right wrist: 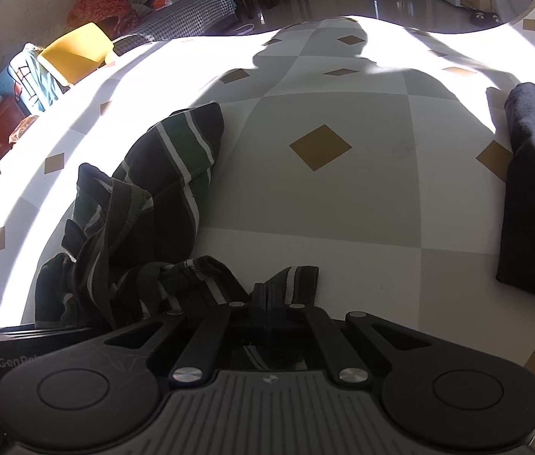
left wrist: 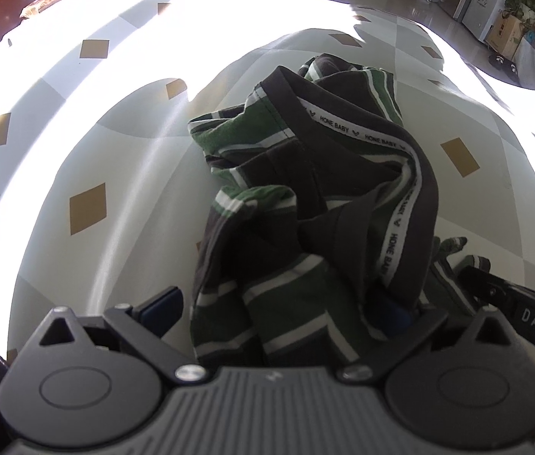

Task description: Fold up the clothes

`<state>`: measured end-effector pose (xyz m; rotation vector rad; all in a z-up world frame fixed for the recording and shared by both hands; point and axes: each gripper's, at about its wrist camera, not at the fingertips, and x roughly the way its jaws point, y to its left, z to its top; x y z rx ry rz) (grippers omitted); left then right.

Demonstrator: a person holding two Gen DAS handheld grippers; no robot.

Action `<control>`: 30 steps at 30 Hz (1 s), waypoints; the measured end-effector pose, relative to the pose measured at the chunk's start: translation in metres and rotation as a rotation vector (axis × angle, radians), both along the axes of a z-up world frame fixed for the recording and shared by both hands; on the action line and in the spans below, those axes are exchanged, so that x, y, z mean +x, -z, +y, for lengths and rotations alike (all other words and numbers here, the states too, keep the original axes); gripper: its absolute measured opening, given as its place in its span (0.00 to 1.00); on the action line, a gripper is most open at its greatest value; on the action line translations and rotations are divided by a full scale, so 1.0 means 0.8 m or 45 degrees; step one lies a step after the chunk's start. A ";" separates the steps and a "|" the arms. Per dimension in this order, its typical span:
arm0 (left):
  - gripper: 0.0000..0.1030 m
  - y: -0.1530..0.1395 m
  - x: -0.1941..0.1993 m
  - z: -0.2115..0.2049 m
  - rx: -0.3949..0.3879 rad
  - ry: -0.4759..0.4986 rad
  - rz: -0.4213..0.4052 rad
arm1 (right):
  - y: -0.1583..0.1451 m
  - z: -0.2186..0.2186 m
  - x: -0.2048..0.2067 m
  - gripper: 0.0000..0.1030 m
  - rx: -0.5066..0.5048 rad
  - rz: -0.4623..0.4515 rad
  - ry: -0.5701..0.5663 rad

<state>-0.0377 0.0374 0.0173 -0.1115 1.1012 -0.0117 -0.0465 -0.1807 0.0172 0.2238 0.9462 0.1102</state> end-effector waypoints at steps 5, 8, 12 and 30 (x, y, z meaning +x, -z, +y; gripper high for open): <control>0.99 -0.003 -0.002 0.006 -0.041 -0.010 -0.011 | -0.001 -0.001 -0.003 0.00 0.021 0.018 0.005; 0.99 -0.014 -0.009 -0.003 -0.027 0.056 -0.067 | -0.007 -0.011 -0.004 0.15 0.091 -0.003 0.053; 0.99 -0.026 -0.011 -0.022 0.007 0.135 -0.147 | -0.028 -0.015 -0.008 0.36 0.101 -0.155 0.069; 1.00 0.000 0.001 -0.021 -0.002 0.108 -0.061 | -0.014 0.016 0.057 0.53 0.233 -0.125 -0.108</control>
